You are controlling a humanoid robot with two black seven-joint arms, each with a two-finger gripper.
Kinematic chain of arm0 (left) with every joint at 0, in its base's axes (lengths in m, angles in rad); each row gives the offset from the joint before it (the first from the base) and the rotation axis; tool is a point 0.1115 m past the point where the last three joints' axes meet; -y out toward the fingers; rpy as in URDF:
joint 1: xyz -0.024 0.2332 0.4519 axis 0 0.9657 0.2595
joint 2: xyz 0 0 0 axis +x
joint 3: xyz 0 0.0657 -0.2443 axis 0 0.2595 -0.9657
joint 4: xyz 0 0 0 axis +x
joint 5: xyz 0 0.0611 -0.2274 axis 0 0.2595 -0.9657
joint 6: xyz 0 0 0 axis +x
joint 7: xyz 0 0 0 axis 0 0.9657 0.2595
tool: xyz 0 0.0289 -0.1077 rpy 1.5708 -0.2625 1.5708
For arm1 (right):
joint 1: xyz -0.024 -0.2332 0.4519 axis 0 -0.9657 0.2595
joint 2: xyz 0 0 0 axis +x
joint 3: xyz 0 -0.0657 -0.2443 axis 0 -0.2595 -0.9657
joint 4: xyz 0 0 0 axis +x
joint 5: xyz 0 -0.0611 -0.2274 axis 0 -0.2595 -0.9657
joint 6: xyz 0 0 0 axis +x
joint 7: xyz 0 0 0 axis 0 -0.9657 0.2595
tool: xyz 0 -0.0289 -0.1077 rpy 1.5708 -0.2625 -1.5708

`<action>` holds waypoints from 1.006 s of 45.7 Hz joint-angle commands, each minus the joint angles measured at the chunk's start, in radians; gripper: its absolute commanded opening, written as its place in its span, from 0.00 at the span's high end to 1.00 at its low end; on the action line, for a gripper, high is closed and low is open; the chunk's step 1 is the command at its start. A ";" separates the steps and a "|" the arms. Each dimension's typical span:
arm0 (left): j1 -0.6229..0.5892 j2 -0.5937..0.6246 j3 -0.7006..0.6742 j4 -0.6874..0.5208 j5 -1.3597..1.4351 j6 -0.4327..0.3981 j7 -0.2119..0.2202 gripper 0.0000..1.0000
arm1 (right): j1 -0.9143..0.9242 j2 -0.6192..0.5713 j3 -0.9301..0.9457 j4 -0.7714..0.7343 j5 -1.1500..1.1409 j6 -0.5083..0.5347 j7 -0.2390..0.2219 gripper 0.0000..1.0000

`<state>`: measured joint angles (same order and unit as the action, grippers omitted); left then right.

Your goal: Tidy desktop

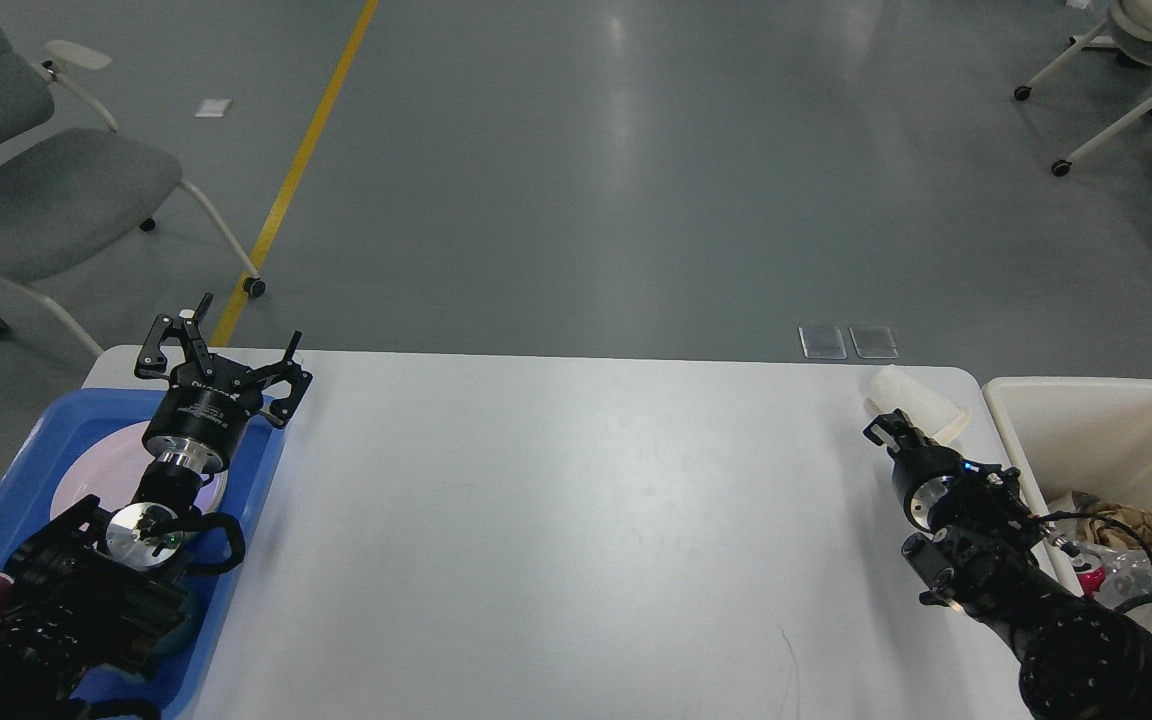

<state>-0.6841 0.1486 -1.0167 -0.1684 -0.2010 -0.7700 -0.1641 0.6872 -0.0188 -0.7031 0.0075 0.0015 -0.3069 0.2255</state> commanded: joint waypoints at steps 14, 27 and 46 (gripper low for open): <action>0.000 0.000 0.000 0.000 0.000 0.000 0.000 0.04 | 0.000 -0.003 -0.001 -0.001 0.000 0.003 0.000 1.00; 0.000 -0.001 0.000 0.000 0.000 0.000 0.000 0.04 | 0.003 -0.006 -0.003 0.000 0.000 0.003 0.000 1.00; 0.000 0.000 0.000 0.000 0.000 0.000 0.000 0.04 | 0.006 -0.006 -0.001 0.000 0.000 0.005 0.000 1.00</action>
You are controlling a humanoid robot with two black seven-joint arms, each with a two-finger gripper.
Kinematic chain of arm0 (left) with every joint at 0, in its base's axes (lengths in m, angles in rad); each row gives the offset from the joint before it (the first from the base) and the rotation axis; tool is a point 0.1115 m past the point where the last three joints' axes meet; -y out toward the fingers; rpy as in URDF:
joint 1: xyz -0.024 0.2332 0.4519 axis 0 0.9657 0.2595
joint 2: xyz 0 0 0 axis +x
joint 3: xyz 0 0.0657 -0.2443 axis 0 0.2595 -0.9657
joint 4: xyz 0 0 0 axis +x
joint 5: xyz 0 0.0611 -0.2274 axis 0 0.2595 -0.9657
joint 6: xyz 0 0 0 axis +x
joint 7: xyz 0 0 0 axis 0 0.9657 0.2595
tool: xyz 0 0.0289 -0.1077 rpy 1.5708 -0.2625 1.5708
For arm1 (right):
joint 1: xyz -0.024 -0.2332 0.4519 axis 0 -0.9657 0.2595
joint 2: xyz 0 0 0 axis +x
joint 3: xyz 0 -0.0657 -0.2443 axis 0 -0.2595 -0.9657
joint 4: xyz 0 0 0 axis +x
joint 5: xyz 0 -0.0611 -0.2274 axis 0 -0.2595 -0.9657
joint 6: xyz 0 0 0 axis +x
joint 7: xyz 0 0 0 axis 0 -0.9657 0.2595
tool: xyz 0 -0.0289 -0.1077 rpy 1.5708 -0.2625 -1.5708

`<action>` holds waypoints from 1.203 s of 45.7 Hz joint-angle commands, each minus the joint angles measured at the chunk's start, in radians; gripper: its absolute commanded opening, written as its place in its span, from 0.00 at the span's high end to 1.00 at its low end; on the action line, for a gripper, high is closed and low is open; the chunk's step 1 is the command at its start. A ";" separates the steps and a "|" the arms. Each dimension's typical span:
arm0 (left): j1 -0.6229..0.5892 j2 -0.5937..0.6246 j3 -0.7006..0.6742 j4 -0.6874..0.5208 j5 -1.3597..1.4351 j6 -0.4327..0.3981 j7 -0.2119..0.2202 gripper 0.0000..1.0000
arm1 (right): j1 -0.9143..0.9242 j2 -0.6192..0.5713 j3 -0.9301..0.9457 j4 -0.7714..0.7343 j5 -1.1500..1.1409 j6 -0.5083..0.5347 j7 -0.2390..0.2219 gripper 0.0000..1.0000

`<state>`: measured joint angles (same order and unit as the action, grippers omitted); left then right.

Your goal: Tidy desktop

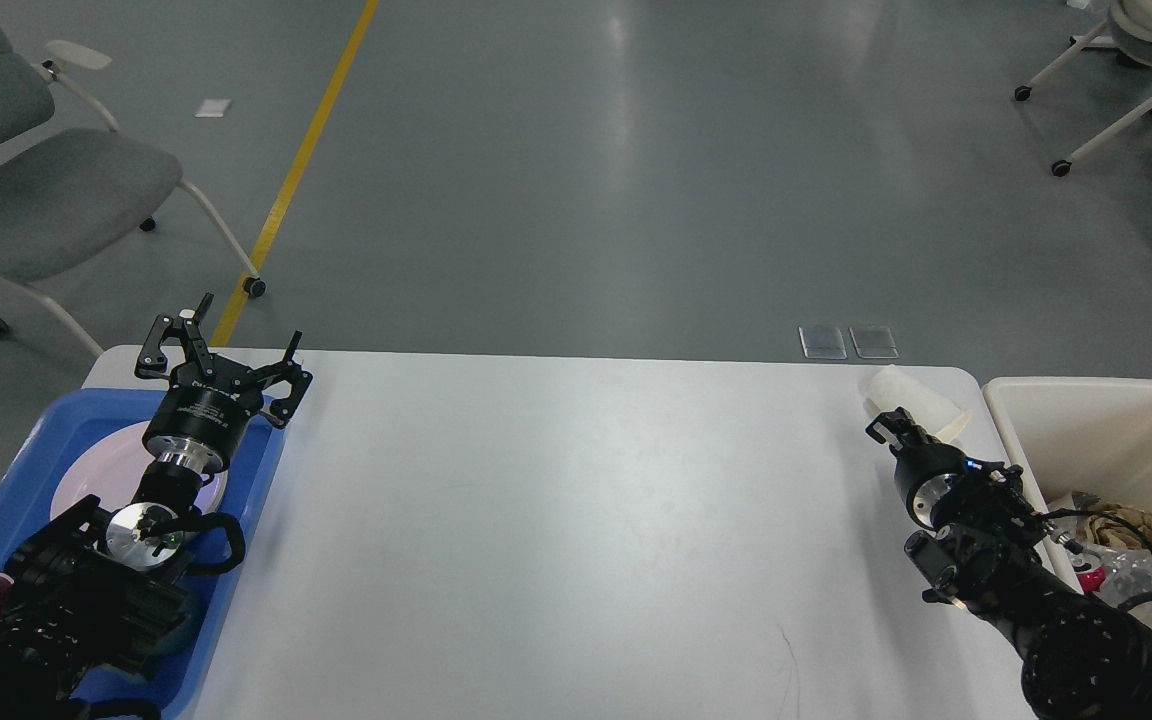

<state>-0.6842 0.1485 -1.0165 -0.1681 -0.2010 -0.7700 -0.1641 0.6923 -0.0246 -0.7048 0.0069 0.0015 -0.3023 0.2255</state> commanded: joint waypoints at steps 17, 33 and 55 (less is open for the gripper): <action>0.000 0.000 -0.001 -0.001 0.000 0.000 0.000 0.04 | 0.001 -0.001 0.002 -0.001 0.000 -0.001 0.000 1.00; 0.000 0.000 0.001 -0.001 0.000 0.000 0.000 0.04 | 0.001 -0.001 0.002 0.001 0.000 -0.001 0.000 1.00; 0.000 -0.001 -0.001 -0.001 0.000 0.000 0.000 0.04 | 0.003 -0.001 0.002 -0.001 0.000 0.000 0.000 1.00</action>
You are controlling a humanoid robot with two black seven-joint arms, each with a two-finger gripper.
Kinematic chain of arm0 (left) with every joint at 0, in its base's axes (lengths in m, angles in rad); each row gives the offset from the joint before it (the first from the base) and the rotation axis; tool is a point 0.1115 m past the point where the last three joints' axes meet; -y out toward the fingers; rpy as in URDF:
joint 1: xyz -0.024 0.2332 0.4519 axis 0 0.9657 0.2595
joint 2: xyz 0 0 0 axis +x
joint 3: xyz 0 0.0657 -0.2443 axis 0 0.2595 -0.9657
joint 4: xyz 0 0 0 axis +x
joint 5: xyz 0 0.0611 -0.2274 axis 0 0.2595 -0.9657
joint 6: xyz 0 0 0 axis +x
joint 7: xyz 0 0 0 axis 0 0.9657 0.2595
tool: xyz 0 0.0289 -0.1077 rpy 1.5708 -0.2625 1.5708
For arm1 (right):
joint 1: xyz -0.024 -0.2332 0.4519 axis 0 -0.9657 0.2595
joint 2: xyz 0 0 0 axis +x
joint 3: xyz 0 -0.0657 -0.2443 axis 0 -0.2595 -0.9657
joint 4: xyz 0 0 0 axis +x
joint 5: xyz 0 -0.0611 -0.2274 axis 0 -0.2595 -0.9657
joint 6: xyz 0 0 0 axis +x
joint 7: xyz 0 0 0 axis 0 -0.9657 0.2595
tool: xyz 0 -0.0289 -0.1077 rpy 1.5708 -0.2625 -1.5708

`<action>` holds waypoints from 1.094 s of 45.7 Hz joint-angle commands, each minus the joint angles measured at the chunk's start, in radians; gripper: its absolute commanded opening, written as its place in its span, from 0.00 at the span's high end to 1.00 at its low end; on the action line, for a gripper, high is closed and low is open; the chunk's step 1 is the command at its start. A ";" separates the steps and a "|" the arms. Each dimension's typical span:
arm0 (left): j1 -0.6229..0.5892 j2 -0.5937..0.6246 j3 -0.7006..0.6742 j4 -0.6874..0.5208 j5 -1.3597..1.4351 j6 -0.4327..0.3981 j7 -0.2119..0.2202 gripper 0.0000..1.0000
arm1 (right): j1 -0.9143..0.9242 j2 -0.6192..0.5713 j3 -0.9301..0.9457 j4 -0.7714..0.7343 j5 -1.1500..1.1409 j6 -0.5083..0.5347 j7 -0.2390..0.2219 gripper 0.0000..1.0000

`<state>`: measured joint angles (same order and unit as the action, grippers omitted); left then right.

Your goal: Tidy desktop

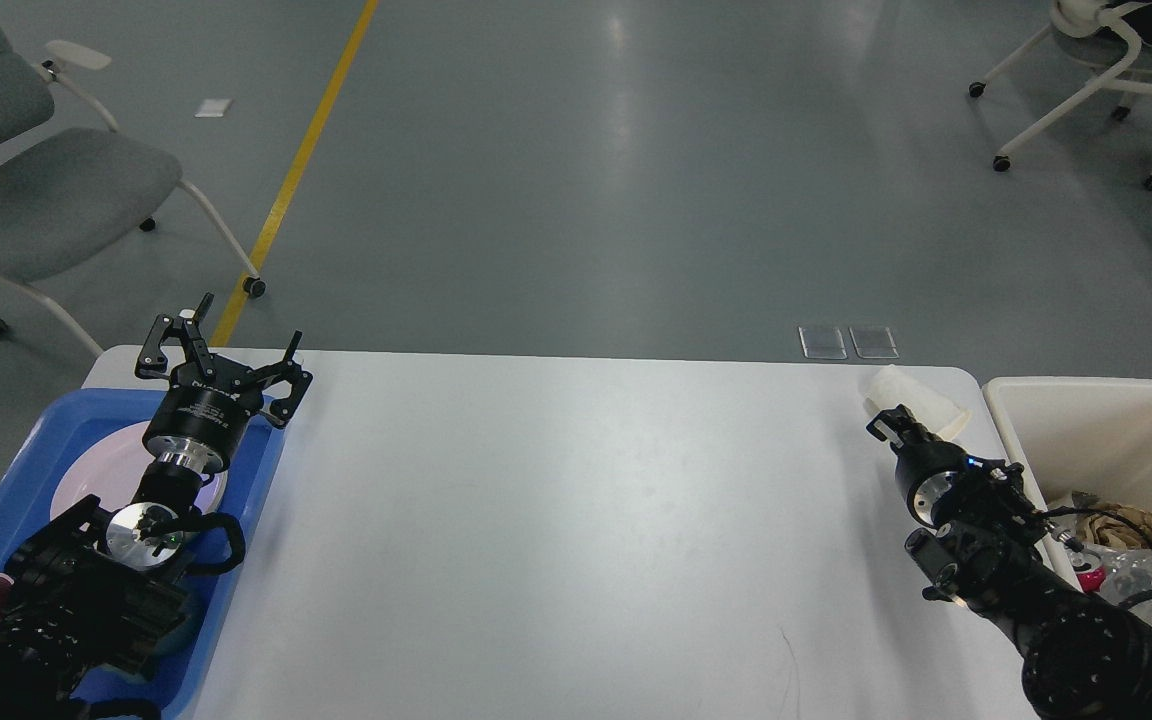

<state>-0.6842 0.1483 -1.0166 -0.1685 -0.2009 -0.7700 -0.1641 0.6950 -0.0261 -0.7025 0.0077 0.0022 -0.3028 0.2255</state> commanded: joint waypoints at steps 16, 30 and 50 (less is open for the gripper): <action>0.000 0.001 0.000 0.000 0.000 0.000 0.000 0.04 | 0.052 -0.002 0.018 0.001 0.021 -0.010 -0.008 0.00; 0.000 -0.001 0.000 0.001 0.000 0.000 0.000 0.04 | 0.198 -0.101 -0.061 0.248 0.033 0.027 -0.009 0.00; 0.000 0.000 0.001 0.000 0.000 0.000 0.000 0.04 | 0.583 -0.287 -0.256 0.693 0.033 0.660 -0.009 0.00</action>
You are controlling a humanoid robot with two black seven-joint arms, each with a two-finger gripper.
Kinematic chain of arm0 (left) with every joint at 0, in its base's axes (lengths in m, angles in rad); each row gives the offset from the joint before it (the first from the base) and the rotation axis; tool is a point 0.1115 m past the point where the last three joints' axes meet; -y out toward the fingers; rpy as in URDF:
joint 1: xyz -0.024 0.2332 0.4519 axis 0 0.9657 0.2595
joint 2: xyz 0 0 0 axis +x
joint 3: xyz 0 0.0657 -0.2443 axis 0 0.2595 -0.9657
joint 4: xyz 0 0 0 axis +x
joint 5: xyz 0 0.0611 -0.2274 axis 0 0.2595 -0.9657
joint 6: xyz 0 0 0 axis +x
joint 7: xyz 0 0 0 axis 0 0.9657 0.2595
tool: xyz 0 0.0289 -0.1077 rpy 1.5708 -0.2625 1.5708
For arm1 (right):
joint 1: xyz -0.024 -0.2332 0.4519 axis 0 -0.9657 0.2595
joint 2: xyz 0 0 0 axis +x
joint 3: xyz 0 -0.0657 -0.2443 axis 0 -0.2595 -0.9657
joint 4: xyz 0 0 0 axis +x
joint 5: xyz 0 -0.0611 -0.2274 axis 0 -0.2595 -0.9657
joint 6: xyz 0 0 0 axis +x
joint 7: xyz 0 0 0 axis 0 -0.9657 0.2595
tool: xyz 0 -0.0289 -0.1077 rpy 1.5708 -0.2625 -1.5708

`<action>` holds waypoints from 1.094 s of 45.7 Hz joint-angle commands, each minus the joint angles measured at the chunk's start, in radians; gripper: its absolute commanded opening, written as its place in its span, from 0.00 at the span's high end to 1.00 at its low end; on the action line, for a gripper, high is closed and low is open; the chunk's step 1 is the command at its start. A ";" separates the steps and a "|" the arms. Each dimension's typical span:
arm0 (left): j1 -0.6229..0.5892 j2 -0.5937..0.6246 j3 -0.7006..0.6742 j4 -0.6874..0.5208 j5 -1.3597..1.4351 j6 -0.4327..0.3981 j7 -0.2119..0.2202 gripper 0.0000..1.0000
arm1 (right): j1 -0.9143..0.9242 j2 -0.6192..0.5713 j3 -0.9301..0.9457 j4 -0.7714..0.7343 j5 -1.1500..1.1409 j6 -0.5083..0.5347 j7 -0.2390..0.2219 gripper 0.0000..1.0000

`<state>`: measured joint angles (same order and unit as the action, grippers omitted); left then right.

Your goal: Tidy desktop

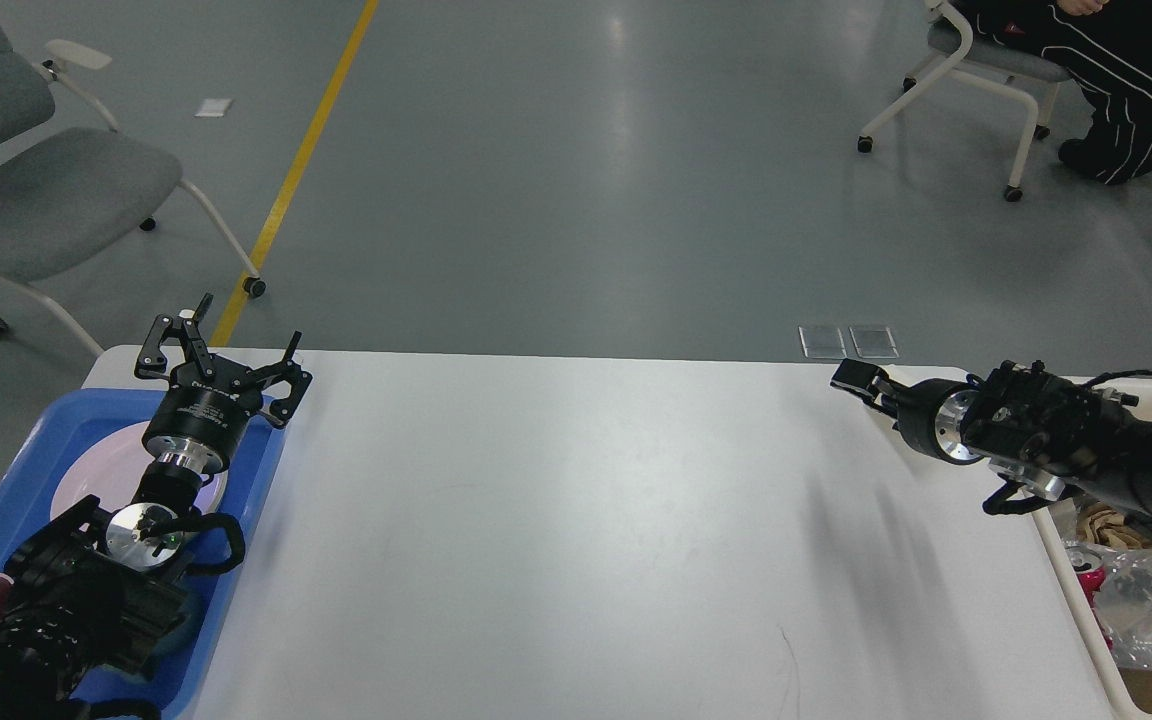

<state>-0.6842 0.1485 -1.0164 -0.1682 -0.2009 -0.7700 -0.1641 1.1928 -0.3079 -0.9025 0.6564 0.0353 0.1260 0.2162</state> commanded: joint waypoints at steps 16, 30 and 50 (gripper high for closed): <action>0.000 0.000 0.001 -0.001 0.000 0.000 0.000 0.04 | 0.336 0.007 -0.099 0.210 0.000 0.610 -0.001 0.00; 0.000 0.000 0.001 0.001 0.000 0.000 0.000 0.04 | 0.559 0.088 -0.214 0.288 -0.002 0.615 -0.006 0.00; 0.000 -0.001 0.001 -0.001 0.000 0.000 0.000 0.04 | 0.810 0.207 -0.308 0.290 -0.021 0.765 -0.018 0.00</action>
<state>-0.6841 0.1488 -1.0159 -0.1681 -0.2009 -0.7700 -0.1641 1.9444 -0.1388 -1.1816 0.9458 0.0155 0.8802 0.2053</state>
